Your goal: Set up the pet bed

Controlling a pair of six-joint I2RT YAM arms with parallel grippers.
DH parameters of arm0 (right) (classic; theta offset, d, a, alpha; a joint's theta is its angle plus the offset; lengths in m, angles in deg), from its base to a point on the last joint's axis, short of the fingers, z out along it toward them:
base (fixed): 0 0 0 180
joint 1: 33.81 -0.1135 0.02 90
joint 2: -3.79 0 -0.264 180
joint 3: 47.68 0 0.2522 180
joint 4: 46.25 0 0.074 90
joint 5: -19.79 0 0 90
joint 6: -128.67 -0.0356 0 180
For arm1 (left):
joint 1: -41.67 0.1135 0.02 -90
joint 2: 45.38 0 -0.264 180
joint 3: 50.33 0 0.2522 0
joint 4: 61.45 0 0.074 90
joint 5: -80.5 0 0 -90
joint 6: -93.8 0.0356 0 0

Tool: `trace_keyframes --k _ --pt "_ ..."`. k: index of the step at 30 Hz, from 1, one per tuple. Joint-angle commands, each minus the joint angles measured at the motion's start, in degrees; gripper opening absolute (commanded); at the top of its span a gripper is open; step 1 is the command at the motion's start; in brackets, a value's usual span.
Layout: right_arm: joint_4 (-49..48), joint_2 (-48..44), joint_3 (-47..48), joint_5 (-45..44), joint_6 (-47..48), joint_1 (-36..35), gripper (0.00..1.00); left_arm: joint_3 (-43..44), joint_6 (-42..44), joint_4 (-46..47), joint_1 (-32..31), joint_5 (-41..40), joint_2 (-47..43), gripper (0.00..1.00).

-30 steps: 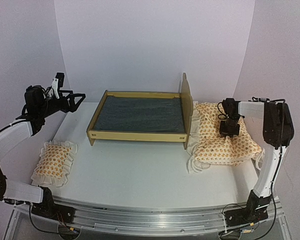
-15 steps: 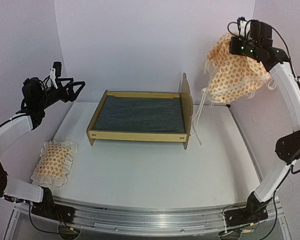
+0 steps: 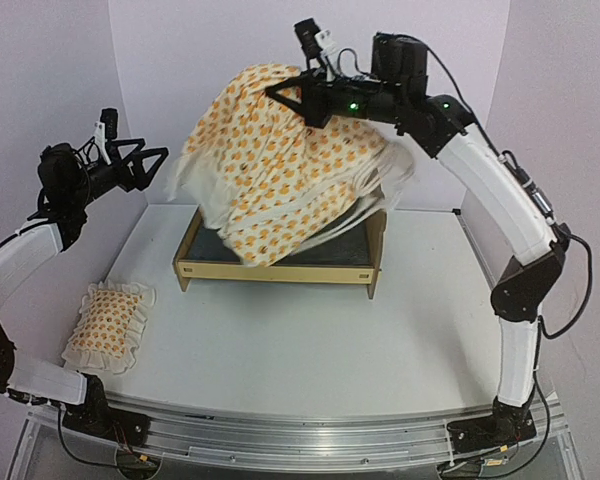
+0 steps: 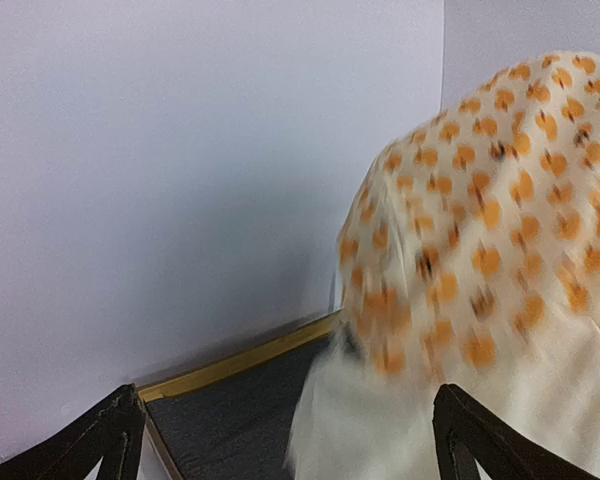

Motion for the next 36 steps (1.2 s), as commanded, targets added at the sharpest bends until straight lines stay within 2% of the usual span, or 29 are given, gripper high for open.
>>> trace_keyframes --k 1,4,7,12,14,16,17,18,20,21,22,23,26,28,30,34,36 --pt "-4.23 2.29 0.84 4.47 1.66 0.05 0.0 3.42 3.51 -1.7 0.0 6.01 -0.66 1.0" --pt "-4.52 3.97 -2.46 -0.66 5.57 0.06 0.0 5.35 8.9 -11.44 0.05 9.77 1.13 1.0" --pt "-4.68 7.77 -1.64 -7.08 9.98 0.21 0.0 5.69 14.06 -21.2 -0.03 14.4 3.46 1.0" --pt "-6.72 15.84 7.37 -10.22 12.06 1.49 0.0 6.88 17.2 -26.39 -0.19 10.73 7.03 1.0" --pt "-10.25 17.09 7.15 -10.15 12.08 2.05 0.0 7.4 20.13 -27.15 -0.92 10.31 7.89 0.99" --pt "-15.56 16.9 2.66 -12.38 12.76 2.56 0.01 7.33 23.16 -29.43 -2.37 9.36 8.69 0.99" --pt "-16.72 17.26 0.26 -14.15 12.99 2.8 0.08 7.17 24.9 -30.9 -3.26 8.68 9.64 0.99" --pt "-16.96 18.03 -0.92 -15.54 11.55 3.18 0.24 6.69 25.58 -31.66 -3.91 7.97 10.5 0.99" --pt "-17.09 19.22 -3.09 -18.45 6.85 4.1 0.68 5.9 26.71 -32.56 -4.85 7.16 12.46 0.99" --pt "-16.87 19.62 -3.94 -20.75 3.6 4.57 0.83 5.69 27.38 -32.9 -5.19 6.8 13.43 0.99" --pt "-16.19 19.68 -4.4 -24.08 1.37 4.66 0.91 5.86 28.09 -33.25 -5.41 6.33 14.27 0.99" --pt "-14.05 19.29 -4.2 -27.47 -0.83 4.69 0.94 6.3 28.85 -33.52 -5.49 5.95 15.17 0.99" --pt "-4.68 14.26 -5.3 -32.48 -10.73 4.7 0.96 9.11 31.96 -33.73 -5.54 3.23 17.98 0.99" --pt "-1.74 8.96 -12.14 -33.43 -17.74 4.26 0.96 11.25 34.71 -33.73 -5.56 0.13 20.4 0.99" --pt "-1.3 2.54 -22.23 -35.18 -22.72 2.45 0.91 13.7 38.72 -34.68 -5.53 -0.93 23.1 0.98" --pt "0.49 -3.87 -38.44 -36.5 -37.13 -0.47 0.73 18.38 45.88 -36.02 -5.87 -4.59 28.92 0.89" --pt "1.49 -4.46 -43.21 -36.65 -46.17 -1.39 0.71 21.0 49.63 -37.0 -6.4 -6.56 31.99 0.87"
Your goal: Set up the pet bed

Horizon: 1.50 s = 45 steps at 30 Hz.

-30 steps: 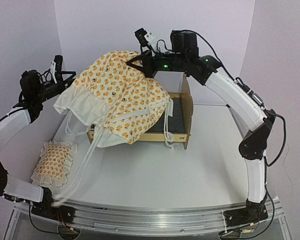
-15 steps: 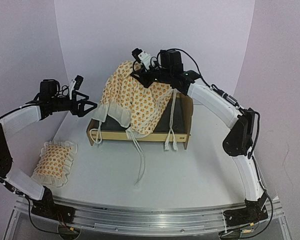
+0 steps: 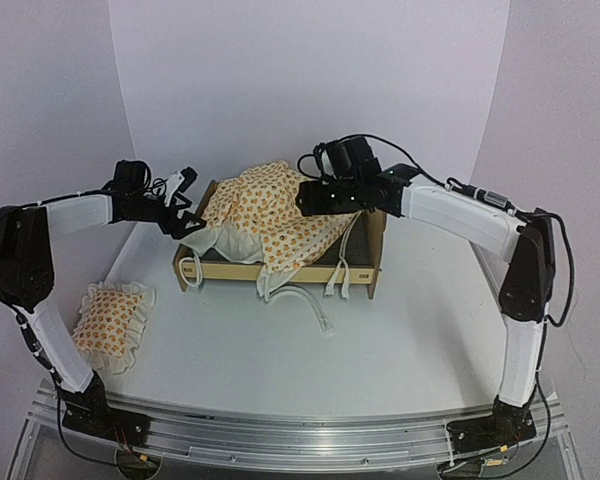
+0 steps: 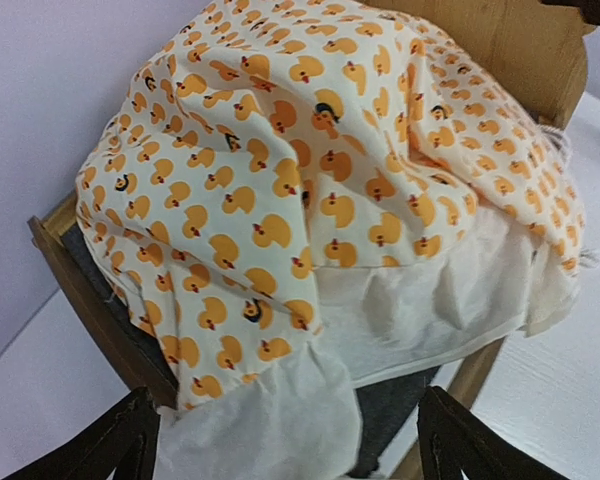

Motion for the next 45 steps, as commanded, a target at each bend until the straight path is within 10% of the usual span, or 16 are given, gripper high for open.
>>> trace_keyframes --k 1,5,12,14,18,21,32,40,45 --pt "2.98 -3.68 -8.85 -3.49 -24.12 -3.7 0.77 7.22 12.08 -2.57 -1.04 -5.53 5.88 0.86" --pt "4.16 0.81 -6.27 -4.01 -31.89 -5.51 0.98 8.54 19.69 -2.53 -3.43 -7.05 8.8 0.92" --pt "6.77 8.97 -1.58 -4.65 -37.39 -4.89 0.95 13.29 18.57 -2.03 -4.05 -8.78 14.27 0.79" --pt "6.62 11.45 1.07 -3.34 -36.14 -4.0 0.84 14.04 18.35 -1.91 -4.01 -8.95 15.04 0.55" --pt "6.47 13.64 6.67 -2.44 -32.29 -2.09 0.2 16.21 15.2 -2.08 -4.04 -9.01 14.92 0.01" --pt "6.26 12.62 10.41 -1.05 -29.94 1.85 0.0 19.22 10.63 -1.23 -3.42 -10.3 13.68 0.0" --pt "-21.09 20.79 42.78 16.48 -24.72 18.88 0.0 47.39 -8.79 16.26 1.8 -18.05 14.51 0.0" --pt "-36.49 21.12 43.72 19.91 -21.18 20.24 0.0 54.71 -6.31 26.43 1.77 -19.68 13.76 0.0" --pt "-34.14 15.57 26.57 26.63 -25.34 20.29 0.0 41.45 -2.84 18.04 1.8 -15.77 7.56 0.0"
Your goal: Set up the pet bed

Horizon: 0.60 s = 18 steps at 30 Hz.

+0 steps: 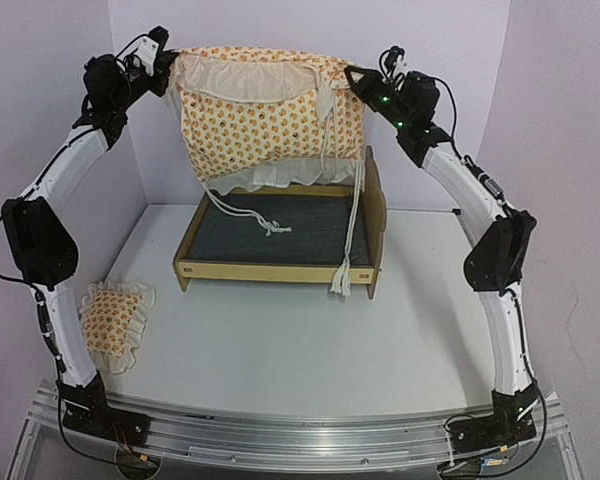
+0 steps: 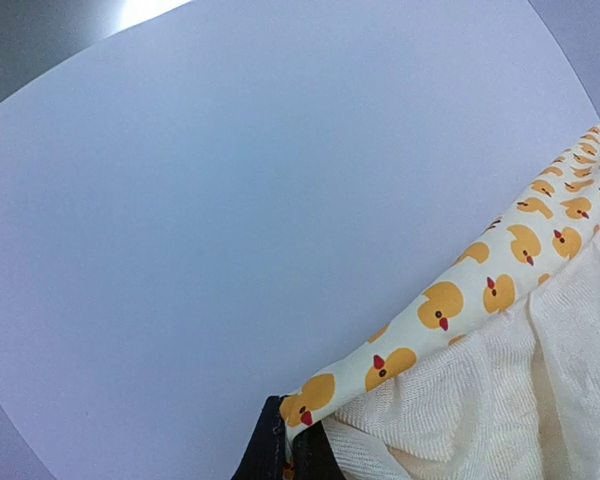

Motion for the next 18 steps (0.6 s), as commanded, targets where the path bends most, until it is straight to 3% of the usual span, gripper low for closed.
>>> trace_keyframes --k 1,4,9,15,18 --pt "1.86 -5.16 -14.9 5.65 -1.85 1.26 0.0 -14.14 3.44 -6.02 1.29 1.9 -8.32 0.0" --pt "9.26 -10.37 -27.19 4.73 0.78 1.12 0.0 -27.22 6.34 -11.58 1.38 5.37 -13.99 0.0" --pt "25.1 -17.49 -37.54 6.65 8.47 0.06 0.0 -41.77 7.03 -20.63 2.12 5.18 -21.59 0.0" --pt "31.75 -31.01 -53.51 9.96 16.25 -3.81 0.0 -44.32 10.37 -43.02 3.76 16.43 -27.46 0.0" --pt "32.79 -34.31 -59.32 9.85 18.29 -5.98 0.0 -45.88 12.32 -49.32 3.82 20.52 -28.05 0.0"
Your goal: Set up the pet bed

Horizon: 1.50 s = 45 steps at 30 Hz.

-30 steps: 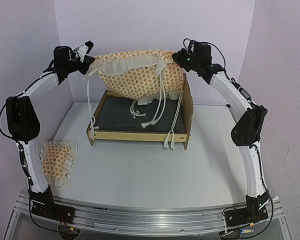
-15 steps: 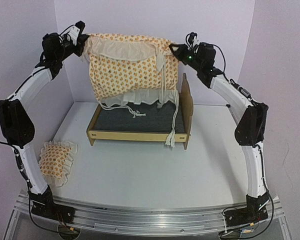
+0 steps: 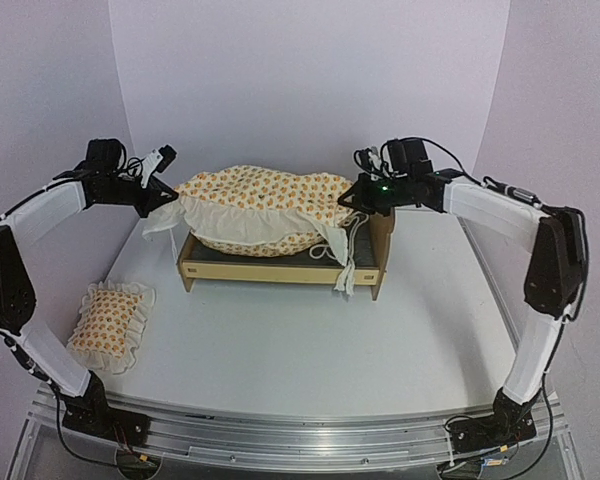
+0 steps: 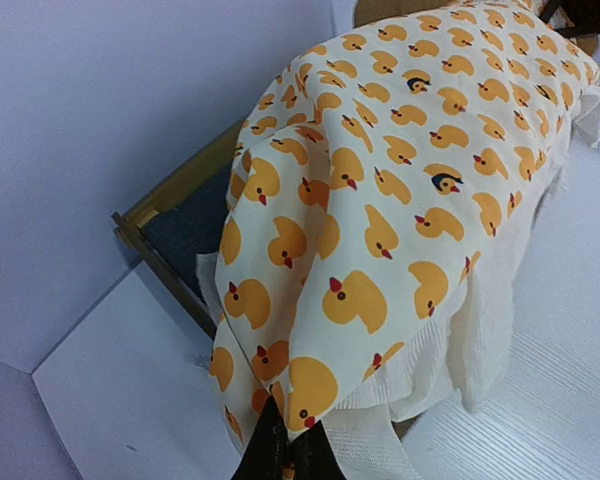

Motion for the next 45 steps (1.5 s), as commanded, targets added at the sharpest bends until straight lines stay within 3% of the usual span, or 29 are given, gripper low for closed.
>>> trace_keyframes --k 1,5,6,7,8,10,11,12,15,16,18,20,24,27,30,35,37,39,42,44,45 --pt "6.03 -6.71 -6.8 1.79 6.45 -2.35 0.0 -0.26 5.52 -14.96 1.07 9.97 -4.47 0.0" --pt "14.97 -5.78 -6.16 0.54 9.44 -4.95 0.0 3.27 23.33 -35.37 1.07 18.13 -2.44 0.04" --pt "17.34 -5.71 -6.07 -0.51 10.15 -5.32 0.07 4.13 28.06 -40.96 1.07 18.27 -1.82 0.19" --pt "19.31 -5.77 -6.11 -1.39 10.52 -5.43 0.18 4.7 30.92 -45.24 1.07 17.58 -1.39 0.45" --pt "21.46 -6.0 -6.1 -2.29 10.9 -5.47 0.33 4.89 32.01 -47.26 1.09 16.62 -1.19 0.86" --pt "23.52 -6.88 -4.8 -2.77 11.5 -5.45 0.47 5.15 32.32 -47.67 1.07 14.41 -1.58 0.99" --pt "24.23 -7.11 -3.24 -3.03 11.59 -5.43 0.55 6.16 32.38 -47.64 1.07 14.08 -1.66 1.0" --pt "24.76 -7.1 -0.4 -3.24 11.39 -5.42 0.61 7.69 32.1 -47.81 1.07 14.47 -1.32 1.0" --pt "25.21 -5.23 10.79 -4.18 9.73 -5.46 0.64 17.31 27.48 -47.02 1.07 16.62 1.77 0.99" --pt "25.29 -4.25 14.39 -6.2 8.53 -5.51 0.64 19.76 22.74 -41.94 1.07 16.59 2.8 0.99" --pt "25.17 -1.28 22.23 -13.24 5.77 -5.91 0.65 18.74 4.35 -25.92 0.39 12.58 4.24 1.0" --pt "24.52 2.58 27.89 -21.09 2.89 -6.08 0.65 16.82 -1.88 -16.88 -3.34 6.96 7.57 0.99" --pt "23.79 15.74 39.05 -26.94 1.38 -6.59 0.67 19.72 -2.04 -15.26 -10.83 -7.74 19.32 0.99" --pt "25.29 23.99 45.22 -30.04 0.79 -6.68 0.79 30.63 -2.99 -18.3 -9.99 -16.88 28.94 0.99" --pt "25.92 28.5 47.43 -31.98 0.29 -6.7 0.79 38.0 -1.95 -21.92 -9.28 -16.59 34.44 1.0" --pt "27.72 34.49 48.15 -25.5 -0.44 -7.02 0.79 30.8 0.22 -21.98 -10.56 -11.1 34.1 0.98" --pt "29.05 35.06 46.35 -24.22 -0.86 -7.04 0.75 28.84 -0.02 -21.01 -10.71 -10.04 33.47 0.89" --pt "29.38 34.78 44.34 -23.57 -1.05 -7.05 0.63 28.48 -0.18 -21.46 -10.69 -8.88 33.21 0.71" --pt "29.57 34.5 44.64 -22.79 -1.01 -7.04 0.28 29.75 0.7 -24.15 -10.72 -5.98 33.0 0.38" --pt "29.51 33.9 46.76 -23.54 -1.05 -7.06 0.03 31.2 0.78 -26.54 -10.69 -4.34 33.12 0.08" --pt "29.44 33.51 47.99 -24.23 -0.95 -7.0 0.01 31.89 0.29 -27.31 -10.65 -3.85 33.02 0.03"
